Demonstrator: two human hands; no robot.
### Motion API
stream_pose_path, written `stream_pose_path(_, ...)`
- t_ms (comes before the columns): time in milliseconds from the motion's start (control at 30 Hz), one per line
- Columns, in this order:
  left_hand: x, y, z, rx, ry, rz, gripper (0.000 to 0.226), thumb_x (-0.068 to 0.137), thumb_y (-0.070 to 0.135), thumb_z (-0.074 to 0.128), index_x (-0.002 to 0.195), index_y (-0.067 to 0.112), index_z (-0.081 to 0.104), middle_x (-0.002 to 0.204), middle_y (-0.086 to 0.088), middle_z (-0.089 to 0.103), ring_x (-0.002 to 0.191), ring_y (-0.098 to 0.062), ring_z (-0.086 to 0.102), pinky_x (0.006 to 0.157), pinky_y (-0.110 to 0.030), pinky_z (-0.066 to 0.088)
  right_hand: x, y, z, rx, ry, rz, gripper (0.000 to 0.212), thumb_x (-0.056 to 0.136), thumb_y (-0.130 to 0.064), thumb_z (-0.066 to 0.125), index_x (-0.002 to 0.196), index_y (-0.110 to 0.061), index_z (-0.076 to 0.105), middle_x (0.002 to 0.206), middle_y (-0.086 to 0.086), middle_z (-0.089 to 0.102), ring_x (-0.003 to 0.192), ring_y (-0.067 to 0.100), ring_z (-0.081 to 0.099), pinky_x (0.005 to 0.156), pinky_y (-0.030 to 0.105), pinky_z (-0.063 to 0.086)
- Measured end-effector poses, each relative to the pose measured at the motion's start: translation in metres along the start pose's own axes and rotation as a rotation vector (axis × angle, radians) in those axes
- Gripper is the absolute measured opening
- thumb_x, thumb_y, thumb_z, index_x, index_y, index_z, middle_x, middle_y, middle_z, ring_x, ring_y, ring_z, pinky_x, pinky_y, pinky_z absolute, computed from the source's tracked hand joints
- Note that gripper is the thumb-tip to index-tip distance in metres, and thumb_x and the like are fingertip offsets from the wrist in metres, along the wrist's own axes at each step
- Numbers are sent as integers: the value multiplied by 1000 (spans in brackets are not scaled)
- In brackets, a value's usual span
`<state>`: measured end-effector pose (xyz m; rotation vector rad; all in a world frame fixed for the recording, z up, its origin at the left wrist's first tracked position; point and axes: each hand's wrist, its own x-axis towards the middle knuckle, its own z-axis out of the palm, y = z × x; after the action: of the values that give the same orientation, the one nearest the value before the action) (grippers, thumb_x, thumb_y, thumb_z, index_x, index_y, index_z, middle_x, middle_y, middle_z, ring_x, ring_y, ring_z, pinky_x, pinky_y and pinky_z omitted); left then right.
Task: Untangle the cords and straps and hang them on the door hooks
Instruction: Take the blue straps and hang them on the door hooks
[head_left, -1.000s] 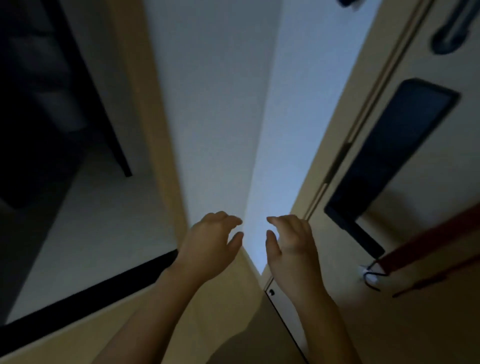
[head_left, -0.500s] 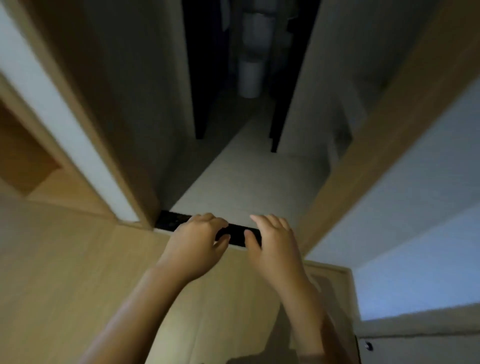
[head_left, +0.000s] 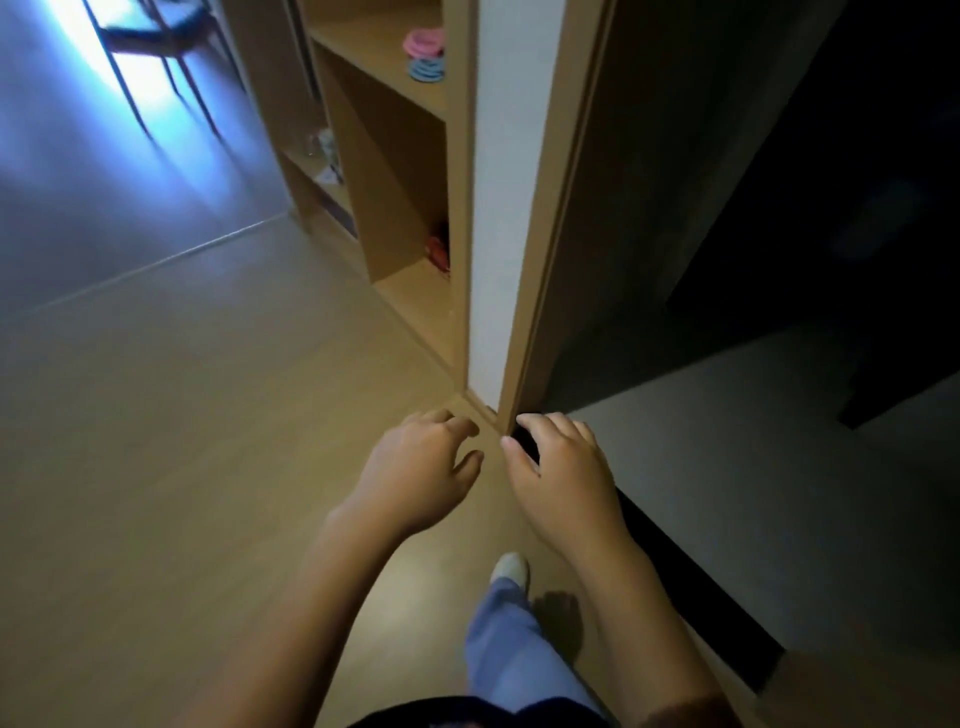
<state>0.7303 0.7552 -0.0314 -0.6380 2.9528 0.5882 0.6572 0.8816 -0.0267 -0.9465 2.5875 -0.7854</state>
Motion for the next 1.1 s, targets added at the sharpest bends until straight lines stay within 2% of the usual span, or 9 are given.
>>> stream_pose_path(300, 123, -55, -48, -44, 79, -178, 38, 93, 37, 45, 127, 23, 52, 122, 0, 56, 115, -19, 50, 91, -36, 46, 169, -34, -4, -44, -91, -191, 40, 96, -33, 40, 131, -16, 45, 130, 1, 50, 121, 15, 40, 101, 34, 39)
stream_pose_path(467, 179, -93, -75, -40, 148, -283, 39, 92, 37, 46, 127, 21, 52, 121, -2, 57, 115, -21, 49, 92, -36, 45, 255, -49, -1, -136, -119, -276, 39, 96, -32, 39, 130, -14, 46, 128, 2, 50, 118, 16, 40, 97, 30, 37)
stream_pose_path(667, 216, -152, -84, -50, 114, -421, 40, 93, 37, 44, 129, 21, 50, 126, -3, 53, 118, -22, 47, 93, -35, 43, 326, -73, 26, -204, -207, -332, 39, 96, -32, 39, 131, -15, 45, 130, 1, 50, 118, 16, 40, 95, 27, 36)
stream_pose_path(867, 269, -229, -108, -106, 117, -424, 40, 93, 37, 44, 129, 22, 50, 125, -2, 54, 118, -22, 47, 95, -36, 42, 408, -119, 65, -225, -232, -311, 39, 96, -31, 41, 130, -14, 47, 129, 3, 50, 121, 19, 40, 98, 30, 35)
stream_pose_path(1100, 348, -330, -171, -100, 113, -320, 40, 93, 38, 44, 128, 21, 51, 124, -2, 55, 115, -21, 49, 94, -35, 43, 512, -199, 102, -223, -215, -242, 39, 95, -29, 42, 131, -12, 46, 132, 5, 48, 124, 21, 39, 102, 33, 32)
